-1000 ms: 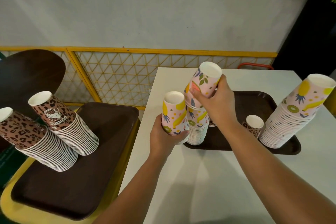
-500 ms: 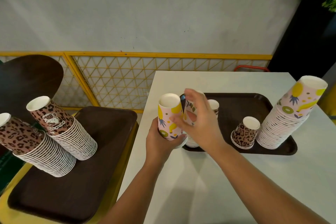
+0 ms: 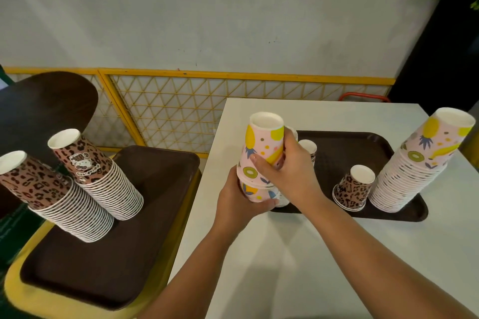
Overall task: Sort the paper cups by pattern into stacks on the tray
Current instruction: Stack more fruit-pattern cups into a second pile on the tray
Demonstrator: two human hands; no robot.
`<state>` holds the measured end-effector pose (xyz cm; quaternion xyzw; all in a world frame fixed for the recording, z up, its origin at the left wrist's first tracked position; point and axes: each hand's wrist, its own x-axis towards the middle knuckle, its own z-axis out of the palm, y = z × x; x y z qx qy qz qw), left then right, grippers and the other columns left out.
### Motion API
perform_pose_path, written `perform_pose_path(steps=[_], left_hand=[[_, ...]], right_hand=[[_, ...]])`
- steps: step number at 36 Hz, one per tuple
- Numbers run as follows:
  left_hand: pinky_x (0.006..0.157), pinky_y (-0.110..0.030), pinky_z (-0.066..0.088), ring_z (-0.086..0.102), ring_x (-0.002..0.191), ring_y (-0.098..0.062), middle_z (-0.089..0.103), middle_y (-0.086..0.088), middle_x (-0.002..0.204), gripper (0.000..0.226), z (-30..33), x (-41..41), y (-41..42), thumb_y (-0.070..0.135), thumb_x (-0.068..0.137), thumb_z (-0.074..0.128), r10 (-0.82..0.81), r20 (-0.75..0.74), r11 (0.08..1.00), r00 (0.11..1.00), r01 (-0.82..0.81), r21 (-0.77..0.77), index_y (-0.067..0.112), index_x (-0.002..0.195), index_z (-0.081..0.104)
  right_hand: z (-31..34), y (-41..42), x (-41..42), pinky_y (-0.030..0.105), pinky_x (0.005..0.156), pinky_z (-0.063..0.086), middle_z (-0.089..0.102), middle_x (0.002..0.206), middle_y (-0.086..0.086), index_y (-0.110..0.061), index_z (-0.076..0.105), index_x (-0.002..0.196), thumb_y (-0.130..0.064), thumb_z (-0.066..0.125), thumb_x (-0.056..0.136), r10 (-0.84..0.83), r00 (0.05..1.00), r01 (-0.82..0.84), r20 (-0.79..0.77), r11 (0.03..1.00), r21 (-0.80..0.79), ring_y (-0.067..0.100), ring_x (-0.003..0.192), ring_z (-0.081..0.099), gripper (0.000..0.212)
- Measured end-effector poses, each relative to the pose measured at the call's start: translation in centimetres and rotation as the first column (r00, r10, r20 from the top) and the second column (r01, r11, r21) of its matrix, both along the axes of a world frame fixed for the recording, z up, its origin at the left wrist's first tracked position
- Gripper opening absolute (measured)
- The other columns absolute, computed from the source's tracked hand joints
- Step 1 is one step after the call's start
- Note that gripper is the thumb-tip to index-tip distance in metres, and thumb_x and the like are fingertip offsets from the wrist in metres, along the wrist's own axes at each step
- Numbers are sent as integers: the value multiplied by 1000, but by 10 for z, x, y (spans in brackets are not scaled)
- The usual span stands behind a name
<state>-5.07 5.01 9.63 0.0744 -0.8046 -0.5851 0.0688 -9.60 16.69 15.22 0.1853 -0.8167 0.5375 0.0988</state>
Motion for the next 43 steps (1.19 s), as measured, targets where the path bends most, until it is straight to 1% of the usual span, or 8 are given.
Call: perform_pose_path(steps=[9,15,21,27,31,35,39,43], left_hand=[[70,-14,52,62,96,-7,64,13,103,71,-5,2,-3,19,58,93,36,70,999,997,-35,-10,27,114,51],[65,-9,51,59,91,-1,59,20,98,69,-4,4,-6,19,61,91,72,89,997,993,-71,-21,30,113,47],[65,-9,52,59,89,1,59,20,98,68,2,3,-7,19,61,91,94,71,996,993,-93,-10,30,112,48],[77,-22,57,63,98,-10,66,7,108,70,2,3,-7,19,59,92,108,29,994,994,-108,16,24,118,53],[78,-25,58,64,98,-11,67,6,108,72,2,2,-7,19,58,93,123,6,992,992,-124,12,22,119,54],[71,-18,53,65,95,-12,68,5,106,71,2,2,-7,19,58,92,134,-14,991,991,-134,11,20,118,55],[77,-25,56,68,96,-11,70,6,107,71,2,-1,-7,16,58,93,127,-44,991,991,-124,54,20,120,57],[85,-31,57,67,102,-11,69,5,114,78,3,-2,-6,13,59,92,91,-79,993,993,-85,77,19,126,54]], right_hand=[[38,9,-13,3,64,44,55,91,-23,-21,45,108,-27,71,78,-105,987,89,-121,988,-127,-18,80,56,40],[52,20,-30,5,68,46,59,99,-15,-14,46,117,-28,69,81,-242,957,200,-159,949,-245,-9,87,59,45],[20,22,-43,-2,68,41,60,114,-1,-11,44,125,-30,70,78,-237,968,225,-89,966,-125,3,97,55,57],[-9,18,-38,-1,68,35,51,130,0,-17,35,135,-38,72,74,-208,978,208,0,977,42,2,103,46,74],[-4,15,-20,-7,81,28,39,134,-2,-15,34,137,-50,70,72,-252,958,249,-134,968,-36,0,111,37,82],[-1,5,2,1,87,36,45,128,-9,-12,41,132,-42,72,75,-76,983,64,-167,995,-75,-7,113,44,71],[-8,-10,9,16,89,47,52,123,-5,-20,40,132,-45,71,69,41,998,-42,-46,999,-15,6,113,51,75],[-11,-15,8,17,82,48,54,115,-2,-22,42,123,-33,77,69,71,997,-70,44,997,-10,4,102,55,65]])
